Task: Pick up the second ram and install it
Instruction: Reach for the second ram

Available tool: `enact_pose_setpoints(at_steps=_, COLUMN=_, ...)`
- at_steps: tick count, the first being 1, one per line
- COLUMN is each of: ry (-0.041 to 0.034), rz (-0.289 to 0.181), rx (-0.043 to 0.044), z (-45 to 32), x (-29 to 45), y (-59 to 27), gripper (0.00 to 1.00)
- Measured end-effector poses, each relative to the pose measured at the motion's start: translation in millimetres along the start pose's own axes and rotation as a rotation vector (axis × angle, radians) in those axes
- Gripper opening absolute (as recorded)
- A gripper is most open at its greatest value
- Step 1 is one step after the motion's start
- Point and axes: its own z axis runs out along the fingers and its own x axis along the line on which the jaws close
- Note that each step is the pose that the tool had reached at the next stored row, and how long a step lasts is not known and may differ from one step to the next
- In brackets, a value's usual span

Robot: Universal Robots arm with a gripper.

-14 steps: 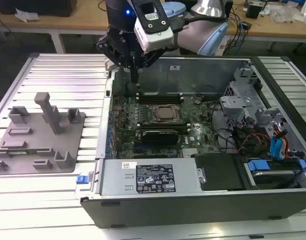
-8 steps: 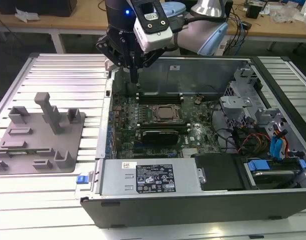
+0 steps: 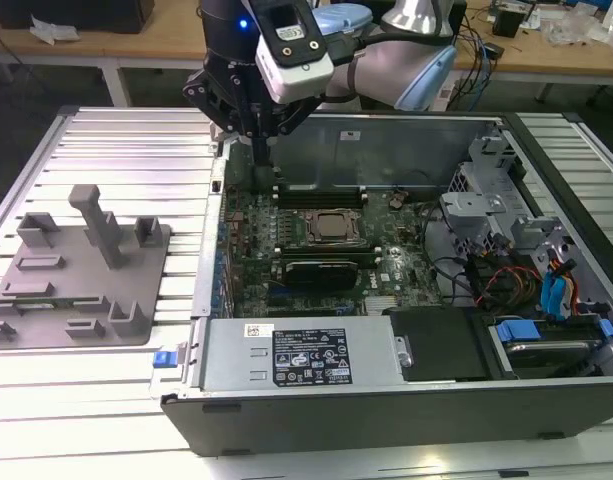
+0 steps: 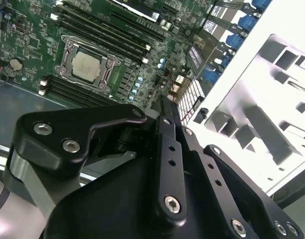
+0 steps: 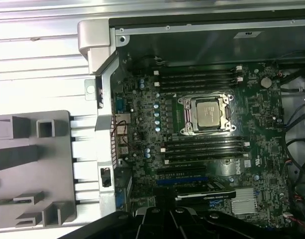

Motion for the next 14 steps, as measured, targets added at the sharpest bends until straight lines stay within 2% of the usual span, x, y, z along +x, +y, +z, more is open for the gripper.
enact_pose_setpoints(at_steps=14, ry=0.0, rz=0.0, rx=0.0, z=0.0, x=12.4, y=-0.9, gripper=0.08)
